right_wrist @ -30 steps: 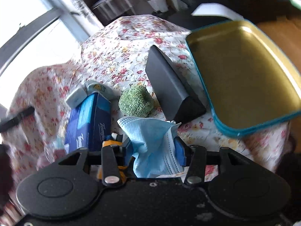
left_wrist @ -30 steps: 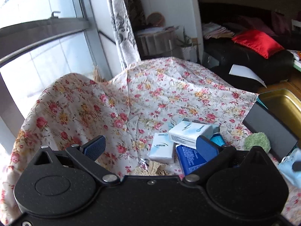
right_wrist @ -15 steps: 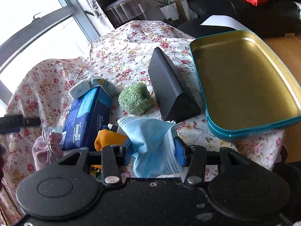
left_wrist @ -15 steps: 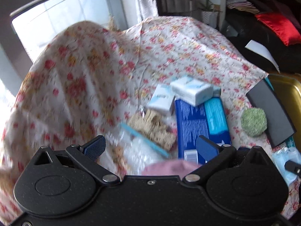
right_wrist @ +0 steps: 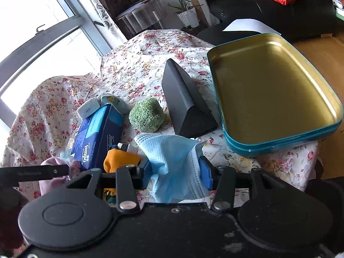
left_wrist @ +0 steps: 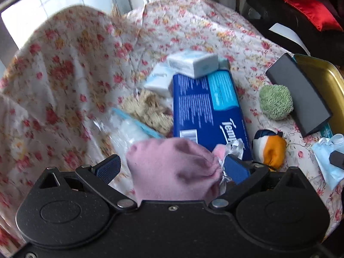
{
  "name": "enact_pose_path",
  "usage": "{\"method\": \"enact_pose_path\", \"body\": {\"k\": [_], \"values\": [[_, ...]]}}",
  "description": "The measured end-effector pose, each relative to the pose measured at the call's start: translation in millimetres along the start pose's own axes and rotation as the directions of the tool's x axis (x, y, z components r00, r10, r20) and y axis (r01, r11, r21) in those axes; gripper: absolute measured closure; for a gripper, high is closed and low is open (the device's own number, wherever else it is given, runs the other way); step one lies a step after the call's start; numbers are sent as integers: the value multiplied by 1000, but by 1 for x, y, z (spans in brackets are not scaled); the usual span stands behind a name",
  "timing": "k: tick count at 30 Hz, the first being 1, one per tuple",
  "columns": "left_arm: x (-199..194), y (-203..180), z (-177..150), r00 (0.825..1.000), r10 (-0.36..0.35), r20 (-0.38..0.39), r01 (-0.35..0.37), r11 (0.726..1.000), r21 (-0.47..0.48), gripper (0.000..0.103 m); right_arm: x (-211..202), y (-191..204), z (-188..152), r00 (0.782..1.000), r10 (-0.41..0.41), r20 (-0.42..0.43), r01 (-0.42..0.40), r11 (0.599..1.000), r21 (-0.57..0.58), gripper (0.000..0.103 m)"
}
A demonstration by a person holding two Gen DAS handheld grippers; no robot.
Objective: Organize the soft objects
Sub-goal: 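Lower the left gripper onto the pink cloth bag and close it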
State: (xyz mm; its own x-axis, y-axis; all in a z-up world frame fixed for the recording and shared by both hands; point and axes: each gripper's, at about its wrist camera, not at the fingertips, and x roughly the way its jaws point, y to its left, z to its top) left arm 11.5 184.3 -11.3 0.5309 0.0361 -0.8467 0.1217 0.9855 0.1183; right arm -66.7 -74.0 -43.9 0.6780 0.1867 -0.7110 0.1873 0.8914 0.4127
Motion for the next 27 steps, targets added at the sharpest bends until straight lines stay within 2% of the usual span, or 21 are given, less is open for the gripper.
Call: {"method": "enact_pose_path", "body": {"k": [4,7,8,9,11,13,14,21,27], "values": [[6,2,-3,1000,-14,-19,13,999,-45,4,-1,-1,0,1000,0,4,0,1000,7,56],[5,1,-4,1000,-24,-11,24,999,-39,17,-1,-1,0,1000,-1,6,1,1000,6,56],[3,1,-5,999,-32,-6,32,999,-41,24,-2,-1,-1,1000,-2,8,2,1000,5,56],[2,1,-6,999,-38,2,38,998,-43,35,-2,0,-1,1000,-3,10,3,1000,4,56],[-4,0,-6,999,-29,18,30,999,-42,45,-3,-1,-1,1000,-3,12,3,1000,3,56],[-11,0,-4,999,-19,38,20,999,-38,48,-4,-1,0,1000,-3,15,3,1000,3,56],[-14,1,-3,999,-29,37,30,999,-39,53,-4,-1,0,1000,-3,16,3,1000,3,56],[-23,4,3,997,-80,18,81,992,-94,56,-8,-3,-1,999,-10,30,9,1000,16,56],[-39,-1,7,992,-117,47,122,987,-103,56,-12,-5,-1,999,-15,41,13,999,35,56]]}}
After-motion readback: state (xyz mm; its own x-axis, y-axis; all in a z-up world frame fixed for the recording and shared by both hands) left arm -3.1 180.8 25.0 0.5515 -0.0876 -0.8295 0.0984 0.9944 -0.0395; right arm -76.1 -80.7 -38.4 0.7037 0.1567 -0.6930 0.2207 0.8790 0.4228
